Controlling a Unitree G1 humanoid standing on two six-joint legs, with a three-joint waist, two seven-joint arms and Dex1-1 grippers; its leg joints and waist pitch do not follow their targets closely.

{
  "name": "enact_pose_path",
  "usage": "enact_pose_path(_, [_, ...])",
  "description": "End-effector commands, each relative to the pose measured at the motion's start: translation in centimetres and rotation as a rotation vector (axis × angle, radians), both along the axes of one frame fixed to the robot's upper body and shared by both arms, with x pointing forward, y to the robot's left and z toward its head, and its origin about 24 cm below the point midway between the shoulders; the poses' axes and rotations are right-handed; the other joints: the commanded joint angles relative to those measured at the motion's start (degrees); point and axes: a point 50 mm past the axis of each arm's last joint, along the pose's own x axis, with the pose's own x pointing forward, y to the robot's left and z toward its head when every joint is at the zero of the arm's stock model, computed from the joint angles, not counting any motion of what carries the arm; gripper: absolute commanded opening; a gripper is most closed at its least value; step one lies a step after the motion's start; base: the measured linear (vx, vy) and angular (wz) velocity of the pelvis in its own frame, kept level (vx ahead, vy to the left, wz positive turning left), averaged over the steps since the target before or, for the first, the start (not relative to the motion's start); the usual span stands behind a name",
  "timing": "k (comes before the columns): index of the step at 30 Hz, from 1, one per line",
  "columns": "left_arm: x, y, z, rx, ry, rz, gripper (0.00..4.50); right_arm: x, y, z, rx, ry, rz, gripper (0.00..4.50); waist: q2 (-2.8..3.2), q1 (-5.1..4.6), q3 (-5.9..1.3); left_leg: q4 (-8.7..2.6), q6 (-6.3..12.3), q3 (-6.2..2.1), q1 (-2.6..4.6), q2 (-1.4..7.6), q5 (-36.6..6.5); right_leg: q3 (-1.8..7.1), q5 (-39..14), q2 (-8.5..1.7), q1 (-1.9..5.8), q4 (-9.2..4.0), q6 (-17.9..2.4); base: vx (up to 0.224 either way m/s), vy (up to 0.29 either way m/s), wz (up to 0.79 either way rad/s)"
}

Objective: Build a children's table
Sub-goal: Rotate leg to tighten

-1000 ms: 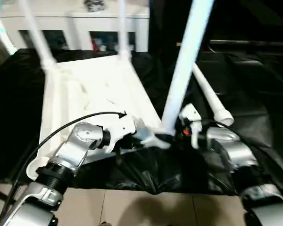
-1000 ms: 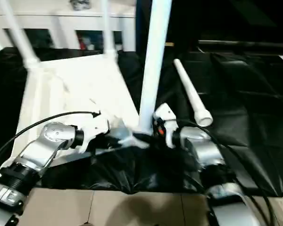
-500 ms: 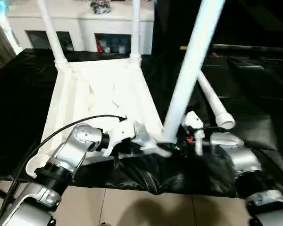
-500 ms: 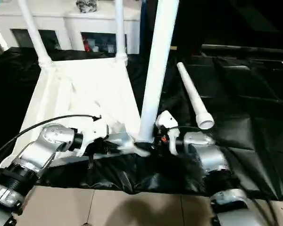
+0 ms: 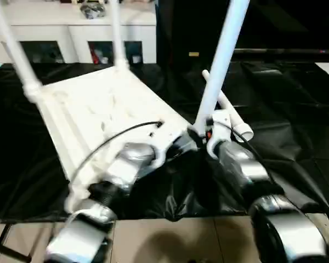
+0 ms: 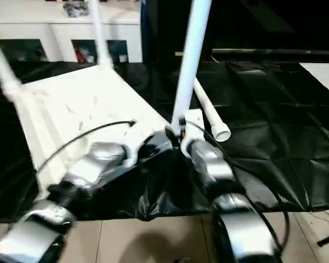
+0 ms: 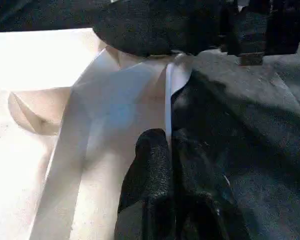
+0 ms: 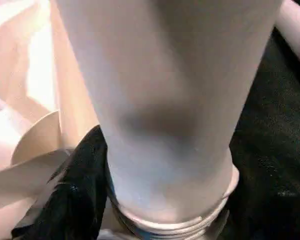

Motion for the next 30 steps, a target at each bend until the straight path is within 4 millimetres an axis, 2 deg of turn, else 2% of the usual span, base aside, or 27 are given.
enact_pose_path(1, [0.6, -1.0, 2.4, -0.056, -0.101, -0.041, 0.0, -1.5, 0.8, -2.7, 0.0, 0.135, 0.015, 2.75, -0.02, 0.5, -3.86, -4.09, 3.81, 0.04, -0.65, 0.59, -14.0, 2.28, -23.5, -3.2, 3.08, -4.76, -8.2, 0.0, 0.0, 0.0])
enact_pose_path(2, [0.5, -1.0, 2.4, -0.056, -0.099, -0.044, 0.0, -1.5, 0.9, -2.7, -0.002, 0.133, 0.014, 2.75, 0.04, 0.57, -3.91, -4.08, 3.88, 0.07, -0.66, 0.64, -13.5, 2.35, -22.4, -3.18, 3.1, -4.57, -8.6, 0.072, -0.02, 0.0])
enact_pose_path(4, [0.4, -0.8, 2.3, -0.047, -0.104, -0.061, 0.0, -1.4, 1.0, -2.6, 0.031, 0.13, 0.025, 2.75, 0.03, 0.75, -4.2, -4.03, 4.46, 0.18, -0.85, 0.74, -10.4, 2.6, -16.8, -3.14, 3.44, -3.78, -10.6, 0.0, 0.0, 0.0])
enact_pose_path(5, [0.4, -0.7, 2.2, -0.044, -0.106, -0.068, 0.0, -1.3, 1.1, -2.5, 0.048, 0.129, 0.031, 3.31, 0.08, 0.81, -4.21, -4.04, 4.67, 0.21, -0.83, 0.78, -9.9, 2.62, -15.7, -3.14, 3.46, -3.64, -11.1, 0.0, 0.0, 0.0])
enact_pose_path(7, [0.4, -0.6, 2.2, -0.043, -0.109, -0.074, 0.0, -1.3, 1.1, -2.4, 0.061, 0.126, 0.032, 3.45, 0.18, 0.83, -4.1, -4.09, 5.12, 0.37, -0.59, 0.91, -10.1, 2.66, -14.8, -3.16, 3.44, -3.61, -12.1, 0.0, 0.0, 0.0])
enact_pose_path(12, [0.2, -0.4, 2.2, -0.048, -0.111, -0.101, 0.0, -0.9, 0.9, -1.8, 0.08, 0.097, 0.032, 3.8, 0.46, 0.66, -3.8, -4.31, 4.09, 0.42, -0.32, 1.0, -13.3, 2.66, -19.0, -3.18, 3.2, -4.14, -11.4, 0.0, 0.0, 0.0])
enact_pose_path(13, [0.1, -0.3, 2.3, -0.049, -0.117, -0.112, 0.0, -0.8, 0.9, -1.7, 0.08, 0.089, 0.034, 4.04, 0.46, 0.71, -3.84, -4.33, 3.81, 0.43, -0.19, 1.04, -13.7, 2.69, -18.9, -3.14, 3.15, -4.15, -11.4, 0.0, 0.0, 0.0])
enact_pose_path(16, [-0.3, 0.0, 2.5, -0.078, -0.139, -0.173, 0.0, -0.5, 0.1, -0.6, 0.094, 0.015, 0.084, 4.24, 0.21, 0.85, -3.9, -4.34, 4.11, 0.42, -0.29, 1.17, -13.2, 2.85, -17.9, -3.32, 3.32, -3.89, -11.8, 0.0, 0.0, 0.0])
enact_pose_path(18, [-0.4, 0.2, 2.4, -0.074, -0.135, -0.181, 0.0, -0.6, -0.2, -0.4, 0.083, -0.007, 0.117, 4.45, 0.23, 1.04, -3.87, -4.27, 4.52, 0.58, -0.36, 1.12, -12.0, 2.92, -16.8, -3.25, 3.33, -3.8, -12.2, 0.0, 0.0, 0.0])
enact_pose_path(20, [-0.4, 0.4, 2.4, -0.071, -0.131, -0.185, 0.0, -0.6, -0.4, -0.3, 0.074, -0.021, 0.141, 4.45, 0.3, 1.36, -3.98, -4.22, 5.08, 0.64, -0.43, 1.15, -10.4, 2.97, -15.4, -3.23, 3.42, -3.58, -12.3, 0.0, 0.0, 0.0])
enact_pose_path(22, [-0.6, 0.7, 2.2, -0.07, -0.123, -0.2, 0.0, -1.0, -1.0, -0.2, 0.053, -0.031, 0.191, 4.45, 0.33, 1.6, -3.97, -4.18, 5.41, 0.72, -0.41, 1.15, -9.5, 3.0, -14.9, -3.14, 3.38, -3.44, -12.4, 0.0, 0.0, 0.0])
enact_pose_path(23, [-0.9, 1.2, 2.1, -0.072, -0.112, -0.244, 0.0, -1.9, -2.2, -0.3, 0.01, -0.041, 0.308, 4.45, 0.55, 1.93, -3.74, -4.22, 5.68, 0.76, -0.33, 1.08, -9.6, 2.92, -15.1, -2.92, 3.36, -3.63, -11.9, 0.0, 0.0, 0.0])
enact_pose_path(24, [-1.1, 1.6, 2.1, -0.071, -0.106, -0.278, 0.0, -2.7, -2.9, -0.4, -0.026, -0.046, 0.396, 4.45, 0.72, 2.48, -3.82, -4.14, 6.03, 0.82, -0.16, 1.24, -9.6, 3.07, -14.8, -3.03, 3.41, -3.61, -11.4, 0.0, 0.0, 0.0])
enact_pose_path(25, [-1.2, 1.7, 2.1, -0.069, -0.104, -0.295, 0.0, -3.2, -3.2, -0.4, -0.045, -0.049, 0.442, 4.45, 0.28, 2.7, -3.96, -4.1, 6.62, 0.85, -0.27, 1.23, -8.7, 3.21, -13.1, -3.03, 3.52, -3.36, -11.5, 0.0, 0.0, 0.0])
enact_pose_path(26, [-1.2, 1.7, 2.1, -0.069, -0.104, -0.295, 0.0, -3.2, -3.2, -0.4, -0.045, -0.049, 0.442, 4.45, 0.21, 2.72, -3.92, -4.13, 6.76, 0.8, -0.51, 1.25, -8.3, 3.21, -12.8, -3.02, 3.65, -3.24, -11.6, 0.0, 0.0, 0.0])
enact_pose_path(27, [-1.5, 1.9, 2.0, -0.065, -0.094, -0.334, 0.0, -3.8, -3.8, -0.3, -0.075, -0.05, 0.503, 4.45, 0.89, 2.82, -3.87, -4.2, 6.61, 0.77, -0.47, 1.14, -8.6, 3.15, -13.9, -3.06, 3.54, -3.33, -11.7, 0.0, 0.0, 0.0])
enact_pose_path(30, [-2.1, 2.4, 1.8, -0.057, -0.068, -0.404, 0.0, -4.6, -4.6, 0.1, -0.108, -0.054, 0.6, 4.45, 0.87, 2.9, -3.82, -4.12, 6.16, 0.88, -0.28, 1.14, -9.8, 3.15, -15.6, -2.94, 3.46, -3.78, -10.9, 0.0, 0.0, 0.0])
